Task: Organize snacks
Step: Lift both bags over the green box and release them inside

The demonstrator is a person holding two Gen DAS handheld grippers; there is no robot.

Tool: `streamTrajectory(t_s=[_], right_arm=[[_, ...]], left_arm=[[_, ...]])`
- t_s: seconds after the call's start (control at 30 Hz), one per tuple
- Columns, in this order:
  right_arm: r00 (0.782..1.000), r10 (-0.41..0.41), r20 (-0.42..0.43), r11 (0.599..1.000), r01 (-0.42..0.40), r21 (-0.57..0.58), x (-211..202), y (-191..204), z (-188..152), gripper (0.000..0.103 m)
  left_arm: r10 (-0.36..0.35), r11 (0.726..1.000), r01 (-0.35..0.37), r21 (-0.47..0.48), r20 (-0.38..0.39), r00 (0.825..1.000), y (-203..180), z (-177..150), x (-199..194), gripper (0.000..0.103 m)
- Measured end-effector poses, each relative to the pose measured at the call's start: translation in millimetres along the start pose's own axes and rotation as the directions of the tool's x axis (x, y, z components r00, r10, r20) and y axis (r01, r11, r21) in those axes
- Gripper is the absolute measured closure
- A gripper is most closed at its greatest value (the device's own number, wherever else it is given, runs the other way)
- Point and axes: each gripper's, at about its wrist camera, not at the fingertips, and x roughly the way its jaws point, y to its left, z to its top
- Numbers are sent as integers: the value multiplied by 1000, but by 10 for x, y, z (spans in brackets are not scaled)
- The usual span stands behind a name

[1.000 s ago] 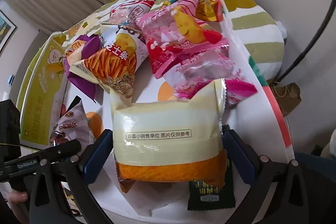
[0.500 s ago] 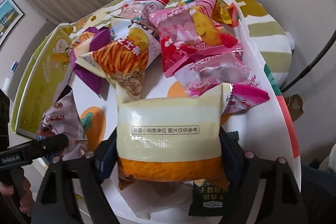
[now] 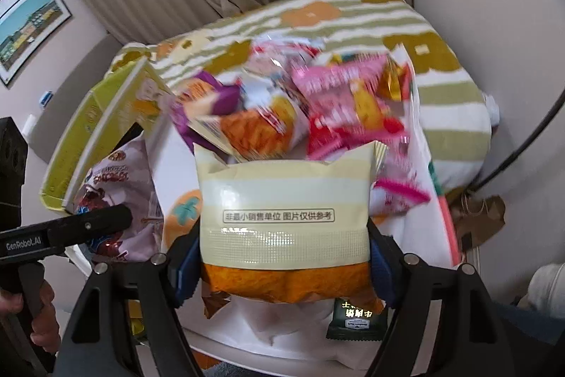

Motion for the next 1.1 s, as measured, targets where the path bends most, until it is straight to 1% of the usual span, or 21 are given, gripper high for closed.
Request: streamTrajectory(t_s=[0.13,0.27,0.4,0.5,0.63,0.7,0.8,0.93,0.97,1.1], right_arm=[[999,23,48,998,-21,-55,-236,173,197,29],[992,60,108,990,-46,-130,-457,464,429,29],[985,104,137,977,-76,-197,-518,821,649,29],[980,136,147,968,-100,-231,-460,1076,788,29],[974,166,155,956,-121,-266,-296,1495,1003,29],[972,182,152,952,-135,-273,-157,1722,1129,29],[971,193,142,950,-149,-274,67,2025,1312,29],[973,193,128,952,-154,-266,319,2400,1457,29],[974,188,123,953,-151,-262,403,2502,1495,29],[981,165,101,962,-137,-237,618,2702,1568,29]], left_arm=[[8,1000,-7,-16,94,996,6,112,-397,35],[30,999,-23,-38,195,980,142,275,-790,35],[55,996,-36,-76,265,963,424,479,-1050,35],[76,993,-48,-103,288,955,721,638,-1171,35],[105,989,-69,-130,294,950,1169,896,-1281,35],[129,987,-93,-134,289,949,1407,1050,-1301,35],[145,984,-113,-135,259,955,1804,1318,-1278,35],[146,985,-122,-124,208,967,2245,1676,-1115,35],[145,985,-124,-117,192,971,2331,1763,-1039,35],[138,988,-127,-84,135,981,2559,2003,-771,34]])
